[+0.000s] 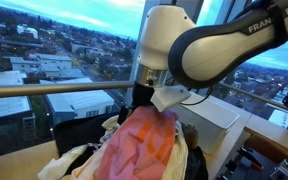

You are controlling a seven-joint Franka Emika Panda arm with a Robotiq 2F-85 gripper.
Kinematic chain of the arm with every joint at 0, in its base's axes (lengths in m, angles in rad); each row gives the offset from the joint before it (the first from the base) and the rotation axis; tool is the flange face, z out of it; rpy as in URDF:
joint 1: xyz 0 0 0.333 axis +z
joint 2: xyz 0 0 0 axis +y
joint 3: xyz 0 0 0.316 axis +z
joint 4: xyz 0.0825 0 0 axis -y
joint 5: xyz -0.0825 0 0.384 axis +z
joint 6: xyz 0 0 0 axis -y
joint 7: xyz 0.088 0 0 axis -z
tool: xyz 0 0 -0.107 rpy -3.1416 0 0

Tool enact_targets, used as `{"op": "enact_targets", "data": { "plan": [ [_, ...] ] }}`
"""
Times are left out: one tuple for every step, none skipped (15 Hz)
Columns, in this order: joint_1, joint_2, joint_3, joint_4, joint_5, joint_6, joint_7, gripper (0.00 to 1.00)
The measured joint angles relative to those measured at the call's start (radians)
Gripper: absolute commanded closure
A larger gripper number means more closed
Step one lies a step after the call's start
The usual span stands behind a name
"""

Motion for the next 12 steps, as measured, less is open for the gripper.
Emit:
{"op": "enact_targets", "data": {
  "plan": [
    [0.000, 0.019, -0.003, 0.007, 0.000, 0.000, 0.000, 0.00],
    [0.000, 0.038, -0.006, 0.015, 0.000, 0.000, 0.000, 0.04],
    [0.000, 0.056, -0.007, 0.023, 0.000, 0.000, 0.000, 0.26],
    [0.000, 0.072, -0.007, 0.033, 0.000, 0.000, 0.000, 0.29],
    [0.001, 0.086, -0.007, 0.042, 0.000, 0.000, 0.000, 0.30],
    [0.002, 0.098, -0.007, 0.052, 0.000, 0.000, 0.000, 0.38],
    [0.004, 0.106, -0.007, 0.060, 0.000, 0.000, 0.000, 0.45],
    [0.007, 0.112, -0.007, 0.067, 0.000, 0.000, 0.000, 0.51],
    [0.010, 0.115, -0.007, 0.071, 0.000, 0.000, 0.000, 0.60],
    [0.013, 0.115, -0.007, 0.074, 0.000, 0.000, 0.000, 0.66],
    [0.016, 0.115, -0.007, 0.076, 0.000, 0.000, 0.000, 0.74],
    [0.018, 0.115, -0.007, 0.077, 0.000, 0.000, 0.000, 0.80]
  ]
}}
